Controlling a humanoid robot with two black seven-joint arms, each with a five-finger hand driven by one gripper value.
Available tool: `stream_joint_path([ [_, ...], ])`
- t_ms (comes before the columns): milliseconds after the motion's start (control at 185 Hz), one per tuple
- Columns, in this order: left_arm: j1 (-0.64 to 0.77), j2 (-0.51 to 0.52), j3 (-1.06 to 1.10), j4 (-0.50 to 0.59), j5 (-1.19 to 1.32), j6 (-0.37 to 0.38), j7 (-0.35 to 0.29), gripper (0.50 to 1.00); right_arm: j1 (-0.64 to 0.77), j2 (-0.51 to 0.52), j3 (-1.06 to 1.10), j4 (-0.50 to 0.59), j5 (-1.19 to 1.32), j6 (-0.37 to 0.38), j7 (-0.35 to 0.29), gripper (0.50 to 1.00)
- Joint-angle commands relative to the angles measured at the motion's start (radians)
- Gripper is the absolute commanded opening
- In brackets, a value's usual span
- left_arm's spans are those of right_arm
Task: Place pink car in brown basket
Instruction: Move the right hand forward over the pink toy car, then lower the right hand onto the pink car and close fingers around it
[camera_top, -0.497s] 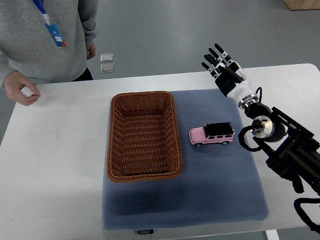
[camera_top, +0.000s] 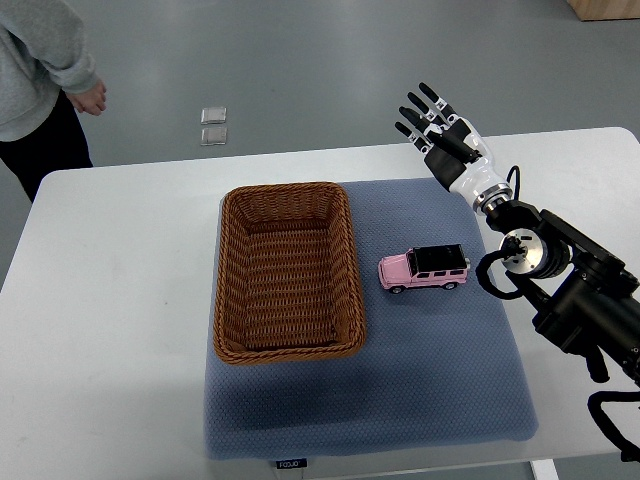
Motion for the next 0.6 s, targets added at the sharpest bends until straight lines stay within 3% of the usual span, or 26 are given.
stream_joint_path([
  [0,0.0,0.0,0.001,0.002,0.0,0.0,0.0,1.0,0.05,-0.075,-0.08,0.001,-0.162,0.035,-0.025,0.913],
  [178,0.0,0.0,0.001,0.0,0.0,-0.003,0.0,1.0,0.221,-0.265,-0.325,0.043,-0.515,0.141,-0.085,0.913],
  [335,0.0,0.0,0.001,-0.006,0.001,-0.004,0.0,1.0,0.37,-0.449,-0.561,0.249,-0.656,0.238,-0.166,0.911],
  [465,0.0,0.0,0.002,-0.007,0.001,-0.004,0.0,1.0,0.42,-0.543,-0.693,0.402,-0.656,0.252,-0.201,0.911],
  [595,0.0,0.0,0.001,-0.007,0.001,-0.004,0.0,1.0,0.405,-0.577,-0.724,0.464,-0.667,0.24,-0.201,0.911],
])
